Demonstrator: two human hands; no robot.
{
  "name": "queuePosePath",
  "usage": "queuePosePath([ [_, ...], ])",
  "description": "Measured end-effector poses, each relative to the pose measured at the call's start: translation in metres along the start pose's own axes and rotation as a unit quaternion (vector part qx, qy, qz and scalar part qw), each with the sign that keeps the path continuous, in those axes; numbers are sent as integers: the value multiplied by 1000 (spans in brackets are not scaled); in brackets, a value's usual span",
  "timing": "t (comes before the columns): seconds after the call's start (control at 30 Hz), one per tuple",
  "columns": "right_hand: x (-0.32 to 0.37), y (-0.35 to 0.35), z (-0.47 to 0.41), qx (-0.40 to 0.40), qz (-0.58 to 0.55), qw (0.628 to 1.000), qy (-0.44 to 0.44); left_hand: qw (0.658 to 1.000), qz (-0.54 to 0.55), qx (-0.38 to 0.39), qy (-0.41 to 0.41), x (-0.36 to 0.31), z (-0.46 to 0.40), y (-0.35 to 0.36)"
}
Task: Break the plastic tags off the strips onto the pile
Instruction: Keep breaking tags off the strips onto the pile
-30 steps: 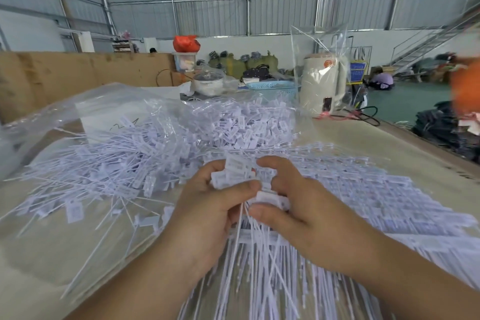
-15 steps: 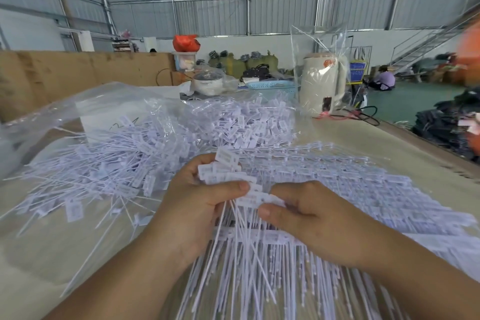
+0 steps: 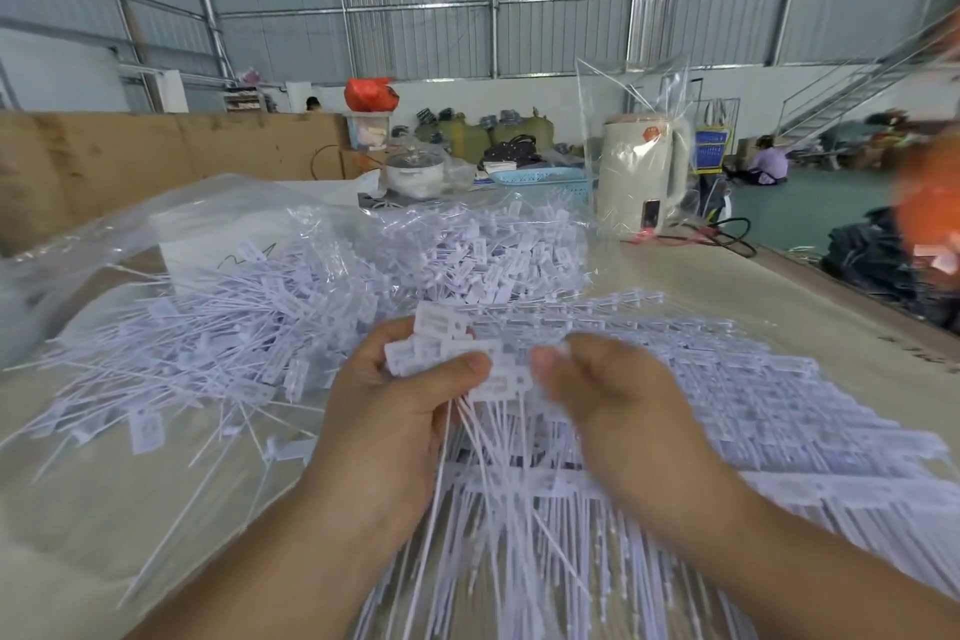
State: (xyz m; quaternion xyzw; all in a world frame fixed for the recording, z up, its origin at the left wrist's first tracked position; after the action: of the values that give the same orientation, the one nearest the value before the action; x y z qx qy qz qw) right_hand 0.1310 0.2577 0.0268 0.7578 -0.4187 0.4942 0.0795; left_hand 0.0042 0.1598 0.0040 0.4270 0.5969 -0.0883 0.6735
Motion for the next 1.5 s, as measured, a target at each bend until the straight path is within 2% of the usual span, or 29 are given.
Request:
queuePosePath([
  [0.07,6,-18,-8,-52,-6,998,-15,1000,-6,-12,-16,5,0,-2],
  [0.1,9,-21,-10,-42,-1,999,-30,1000,-2,-17,-17,6,-1,-2],
  [0.2,9,2,-2,101,-8,994,-39,1000,5,-5,-8,1,-2,2],
  [0.27,4,14,5,157,13,987,-43,1000,-8,14,-6,1,-2,5],
  [0.37,-2,17,3,161,38,985,-45,999,-26,42,-13,3,0,9],
  [0.47,-9,25,6,165,4,986,-22,996,-47,66,-34,8,0,12],
  [0.7,-24,37,5,117,-156,980,50,994,-90,47,-37,17,0,9],
  [1.0,-32,40,2,104,-296,944,103,987,-78,125,-65,21,4,27],
  [1.1,-34,36,2,92,-287,948,105,986,-96,123,-55,24,2,27],
  [1.23,-38,24,-2,32,-277,953,117,984,-94,131,-82,30,4,27],
  [1.3,-38,18,-3,10,-291,950,111,974,-153,132,-101,35,7,26],
  [1.43,-34,10,-3,-35,-273,957,90,922,-299,231,-87,45,26,46],
  [1.5,-34,7,-2,-56,-251,962,92,912,-339,215,-81,46,26,45],
])
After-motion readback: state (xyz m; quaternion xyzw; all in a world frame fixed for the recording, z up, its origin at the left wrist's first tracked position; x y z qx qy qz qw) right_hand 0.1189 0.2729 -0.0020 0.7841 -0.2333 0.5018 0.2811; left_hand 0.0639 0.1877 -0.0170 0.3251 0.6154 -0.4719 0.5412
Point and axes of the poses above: each hand's wrist, its own z-axis away from the middle knuckle, its own y-axis out of the palm, x = y × z, the point moved 8 cm from there along -z, towards the middle knuckle, and after that the axes turned 6 degrees about -y, right-handed, at the moved point
